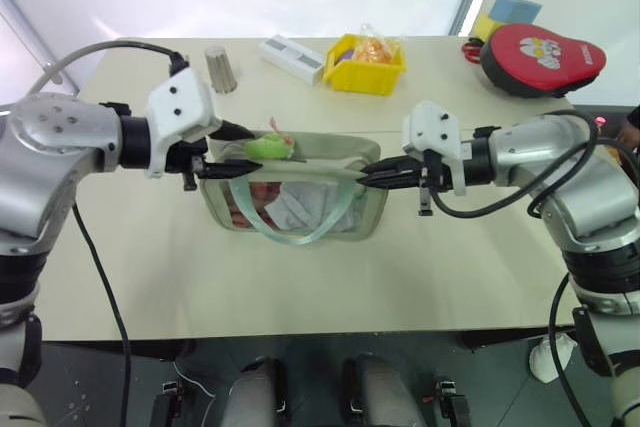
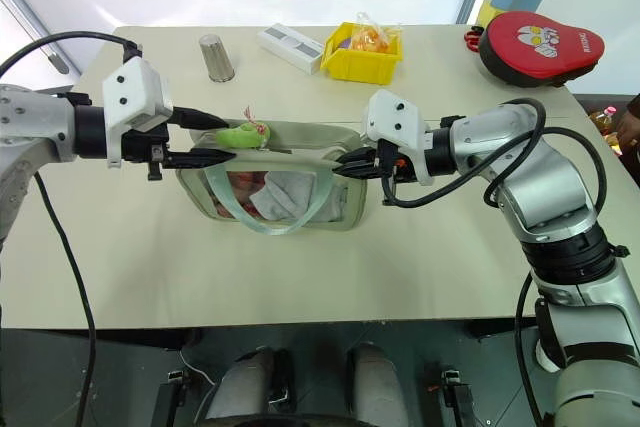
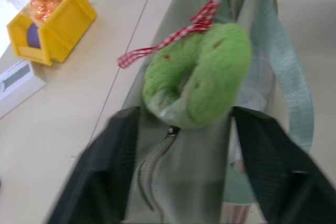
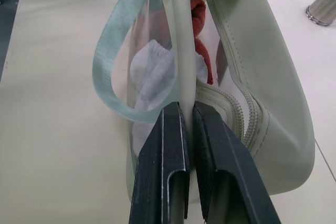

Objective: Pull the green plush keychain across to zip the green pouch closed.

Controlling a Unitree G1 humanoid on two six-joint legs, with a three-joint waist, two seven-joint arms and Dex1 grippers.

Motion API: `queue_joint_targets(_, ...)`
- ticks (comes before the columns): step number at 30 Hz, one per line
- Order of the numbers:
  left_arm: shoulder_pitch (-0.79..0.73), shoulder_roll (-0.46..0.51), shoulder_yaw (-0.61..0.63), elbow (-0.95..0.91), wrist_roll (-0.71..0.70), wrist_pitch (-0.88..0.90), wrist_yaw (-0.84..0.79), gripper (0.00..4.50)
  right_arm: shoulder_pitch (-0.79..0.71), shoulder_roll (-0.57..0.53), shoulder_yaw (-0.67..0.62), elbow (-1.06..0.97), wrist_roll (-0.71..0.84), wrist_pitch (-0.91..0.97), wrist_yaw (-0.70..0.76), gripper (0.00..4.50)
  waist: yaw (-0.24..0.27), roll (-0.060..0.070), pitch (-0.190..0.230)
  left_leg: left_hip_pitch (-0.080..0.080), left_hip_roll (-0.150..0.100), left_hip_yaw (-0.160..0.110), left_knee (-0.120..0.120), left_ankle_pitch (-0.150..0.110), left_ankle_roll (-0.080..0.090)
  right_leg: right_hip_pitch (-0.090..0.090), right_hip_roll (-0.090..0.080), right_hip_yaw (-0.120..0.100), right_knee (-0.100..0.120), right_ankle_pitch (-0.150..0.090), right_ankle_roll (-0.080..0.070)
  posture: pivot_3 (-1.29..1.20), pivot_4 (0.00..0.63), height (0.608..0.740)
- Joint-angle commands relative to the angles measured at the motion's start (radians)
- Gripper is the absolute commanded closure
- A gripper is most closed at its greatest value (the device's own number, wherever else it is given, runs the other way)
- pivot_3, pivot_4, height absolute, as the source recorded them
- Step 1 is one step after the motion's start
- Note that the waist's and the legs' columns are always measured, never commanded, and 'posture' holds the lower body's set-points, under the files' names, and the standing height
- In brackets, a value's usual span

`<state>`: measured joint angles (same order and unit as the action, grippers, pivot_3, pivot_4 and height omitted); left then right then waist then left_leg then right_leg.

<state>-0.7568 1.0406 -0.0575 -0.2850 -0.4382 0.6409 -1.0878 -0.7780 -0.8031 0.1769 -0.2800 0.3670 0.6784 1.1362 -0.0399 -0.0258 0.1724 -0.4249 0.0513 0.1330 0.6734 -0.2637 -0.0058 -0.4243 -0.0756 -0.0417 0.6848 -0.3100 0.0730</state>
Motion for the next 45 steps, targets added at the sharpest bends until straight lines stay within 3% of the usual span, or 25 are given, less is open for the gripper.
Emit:
queue_joint_targets(1, -0.014, 0.081, 0.065, -0.002, 0.005, -0.001, -0.051, 0.34, -0.007, 0.009, -0.001, -0.005, -0.002, -0.015, -0.003, 4.50, -0.003, 0.000, 0.000, 0.000, 0.000, 0.000, 0.000, 0.000, 0.000, 0.000, 0.000, 0.000, 0.000, 0.000, 0.000, 0.00, 0.150, 0.740)
queue_joint_targets(6, 0.141, 0.133, 0.115, 0.029, 0.032, -0.036, -0.059, 0.34, -0.022, 0.017, 0.011, 0.020, -0.012, -0.033, 0.003, 4.50, -0.002, 0.001, -0.001, 0.000, 0.001, 0.000, 0.000, 0.000, 0.000, 0.000, 0.000, 0.000, 0.000, 0.000, 0.000, 0.00, 0.150, 0.740)
queue_joint_targets(10, 0.266, 0.078, 0.129, 0.034, 0.055, -0.075, -0.007, 0.34, -0.032, 0.022, 0.016, 0.029, -0.014, -0.036, 0.008, 4.50, 0.001, 0.000, -0.001, 0.000, 0.001, 0.000, 0.001, 0.000, 0.001, 0.000, 0.000, 0.000, 0.000, 0.000, 0.000, 0.00, 0.150, 0.740)
queue_joint_targets(15, 0.282, 0.023, 0.137, 0.053, 0.067, -0.085, 0.040, 0.34, -0.043, 0.027, 0.018, 0.040, -0.017, -0.040, 0.012, 4.50, 0.002, 0.000, 0.000, -0.001, 0.001, 0.000, 0.002, -0.001, 0.002, 0.000, 0.000, 0.000, 0.000, 0.000, 0.000, 0.00, 0.150, 0.740)
queue_joint_targets(18, 0.275, 0.012, 0.139, 0.064, 0.065, -0.092, 0.039, 1.12, -0.045, 0.031, 0.019, 0.040, -0.017, -0.036, 0.010, 4.50, 0.000, 0.000, 0.000, -0.001, 0.001, 0.000, 0.002, -0.001, 0.002, 0.000, 0.000, 0.000, 0.000, 0.000, 0.000, 0.00, 0.150, 0.740)
queue_joint_targets(24, 0.269, 0.021, 0.140, 0.071, 0.058, -0.095, 0.015, 4.23, -0.044, 0.029, 0.017, 0.043, -0.022, -0.037, 0.014, 4.50, 0.000, 0.000, 0.000, -0.001, 0.001, 0.000, 0.002, -0.001, 0.002, 0.000, 0.000, 0.000, 0.000, 0.000, 0.000, 0.00, 0.150, 0.740)
queue_joint_targets(25, 0.267, 0.021, 0.135, 0.071, 0.064, -0.093, 0.018, 4.47, -0.044, 0.030, 0.017, 0.043, -0.023, -0.037, 0.013, 4.50, 0.000, 0.000, 0.000, -0.001, 0.001, 0.000, 0.002, -0.001, 0.002, 0.000, 0.000, 0.000, 0.000, 0.000, 0.000, 0.00, 0.150, 0.740)
queue_joint_targets(28, 0.259, 0.016, 0.121, 0.070, 0.073, -0.088, 0.023, 4.47, -0.049, 0.032, 0.011, 0.042, -0.015, -0.018, 0.010, 4.50, 0.001, 0.000, 0.000, -0.001, 0.001, 0.000, 0.002, -0.001, 0.002, 0.000, 0.000, 0.000, 0.000, 0.000, 0.000, 0.00, 0.150, 0.740)
queue_joint_targets(31, 0.261, 0.016, 0.115, 0.064, 0.071, -0.085, 0.016, 4.50, -0.065, 0.014, 0.006, 0.044, -0.004, -0.002, 0.037, 3.37, 0.001, 0.000, 0.000, -0.001, 0.001, 0.000, 0.003, -0.001, 0.002, 0.000, 0.000, 0.000, 0.000, 0.000, 0.000, 0.00, 0.150, 0.740)
queue_joint_targets(34, 0.263, 0.016, 0.116, 0.058, 0.068, -0.081, 0.014, 4.50, -0.124, -0.005, 0.003, 0.096, -0.031, -0.029, 0.055, 1.90, 0.002, 0.000, 0.000, -0.001, 0.001, 0.000, 0.003, -0.001, 0.002, 0.000, 0.000, 0.000, 0.000, 0.000, 0.000, 0.00, 0.150, 0.740)
queue_joint_targets(37, 0.272, 0.017, 0.119, 0.042, 0.060, -0.071, 0.012, 4.50, -0.213, 0.010, 0.003, 0.127, -0.013, -0.014, 0.077, 1.90, 0.001, 0.000, 0.000, -0.001, 0.001, 0.000, 0.003, -0.001, 0.002, 0.000, 0.000, 0.000, 0.000, 0.000, 0.000, 0.00, 0.150, 0.740)
queue_joint_targets(45, 0.275, 0.019, 0.121, 0.014, 0.054, -0.048, 0.017, 4.50, -0.322, 0.344, 0.042, 0.148, 0.008, 0.019, -0.115, 1.90, 0.004, 0.000, -0.001, -0.002, 0.000, 0.000, 0.003, -0.001, 0.002, -0.001, -0.002, 0.000, 0.003, 0.000, 0.000, 0.00, 0.150, 0.740)
